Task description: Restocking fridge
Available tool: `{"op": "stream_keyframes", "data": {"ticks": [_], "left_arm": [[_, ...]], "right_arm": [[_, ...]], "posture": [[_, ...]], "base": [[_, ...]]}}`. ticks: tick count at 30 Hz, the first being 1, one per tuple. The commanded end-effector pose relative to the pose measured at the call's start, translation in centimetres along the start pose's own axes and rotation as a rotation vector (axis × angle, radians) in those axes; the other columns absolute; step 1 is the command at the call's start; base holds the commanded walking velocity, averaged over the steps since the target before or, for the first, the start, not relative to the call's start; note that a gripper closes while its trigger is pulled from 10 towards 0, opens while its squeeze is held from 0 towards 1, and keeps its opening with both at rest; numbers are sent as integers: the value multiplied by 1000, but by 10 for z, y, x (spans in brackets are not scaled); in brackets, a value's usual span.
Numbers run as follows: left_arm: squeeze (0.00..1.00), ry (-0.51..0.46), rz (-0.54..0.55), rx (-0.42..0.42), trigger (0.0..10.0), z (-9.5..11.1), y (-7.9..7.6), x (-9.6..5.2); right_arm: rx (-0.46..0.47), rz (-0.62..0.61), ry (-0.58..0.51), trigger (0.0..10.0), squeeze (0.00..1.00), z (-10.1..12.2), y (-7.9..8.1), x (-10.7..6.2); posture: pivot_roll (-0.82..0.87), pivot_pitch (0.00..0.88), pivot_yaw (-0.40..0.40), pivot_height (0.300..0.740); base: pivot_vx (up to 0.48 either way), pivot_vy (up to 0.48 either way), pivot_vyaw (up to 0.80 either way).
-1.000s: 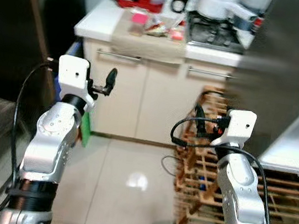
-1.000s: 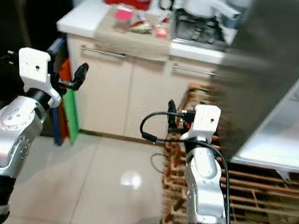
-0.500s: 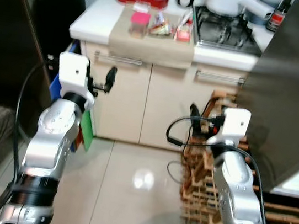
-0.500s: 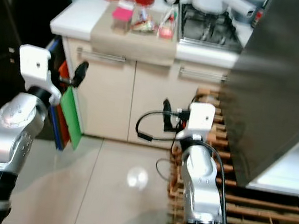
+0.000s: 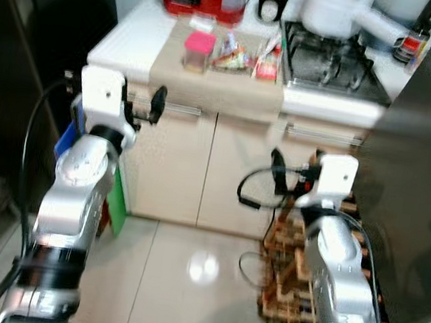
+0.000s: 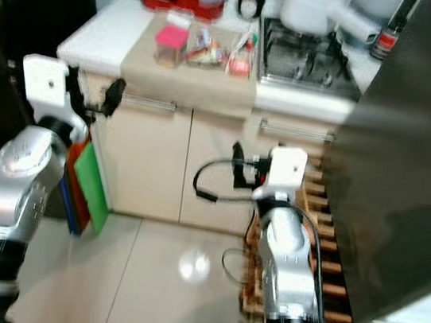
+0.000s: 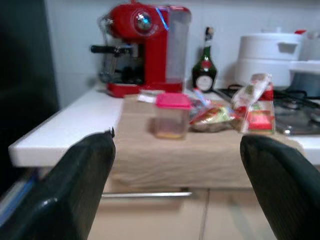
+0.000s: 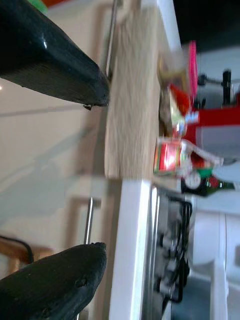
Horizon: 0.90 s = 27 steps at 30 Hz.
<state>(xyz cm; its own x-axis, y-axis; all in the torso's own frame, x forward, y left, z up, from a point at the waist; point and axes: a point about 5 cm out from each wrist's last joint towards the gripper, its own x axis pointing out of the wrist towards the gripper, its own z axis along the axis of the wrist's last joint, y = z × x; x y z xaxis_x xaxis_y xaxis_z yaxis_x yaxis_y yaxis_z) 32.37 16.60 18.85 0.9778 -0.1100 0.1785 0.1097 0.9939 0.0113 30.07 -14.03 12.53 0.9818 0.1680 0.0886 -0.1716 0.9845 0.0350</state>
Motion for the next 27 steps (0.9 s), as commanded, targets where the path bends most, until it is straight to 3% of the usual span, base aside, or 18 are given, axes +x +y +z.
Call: {"op": "stream_keyframes", "data": {"ticks": [1,18,20,26,27], "left_arm": [[0,-4,-21,-3,10000,2,-8,2],[0,-27,-2,6,10000,6,-5,3],[0,-21,-42,-3,10000,7,-7,3],[0,-92,-35,-29,10000,24,-11,11],[0,-107,-54,9,10000,29,-13,12]], "right_arm": [[-17,-19,0,10000,43,1,-8,-2],[-18,-19,-1,10000,43,0,-7,-4],[-20,-18,0,10000,43,0,-8,-4],[-31,-15,-9,10000,47,3,-9,-2],[-33,-14,-11,10000,43,3,-9,-2]], "posture": [[0,0,-8,740],[-5,0,-6,740],[-5,0,-6,740],[-18,0,2,740],[-18,0,2,740]], "base": [[439,0,0],[439,0,0],[442,0,0],[466,0,0],[458,0,0]]}}
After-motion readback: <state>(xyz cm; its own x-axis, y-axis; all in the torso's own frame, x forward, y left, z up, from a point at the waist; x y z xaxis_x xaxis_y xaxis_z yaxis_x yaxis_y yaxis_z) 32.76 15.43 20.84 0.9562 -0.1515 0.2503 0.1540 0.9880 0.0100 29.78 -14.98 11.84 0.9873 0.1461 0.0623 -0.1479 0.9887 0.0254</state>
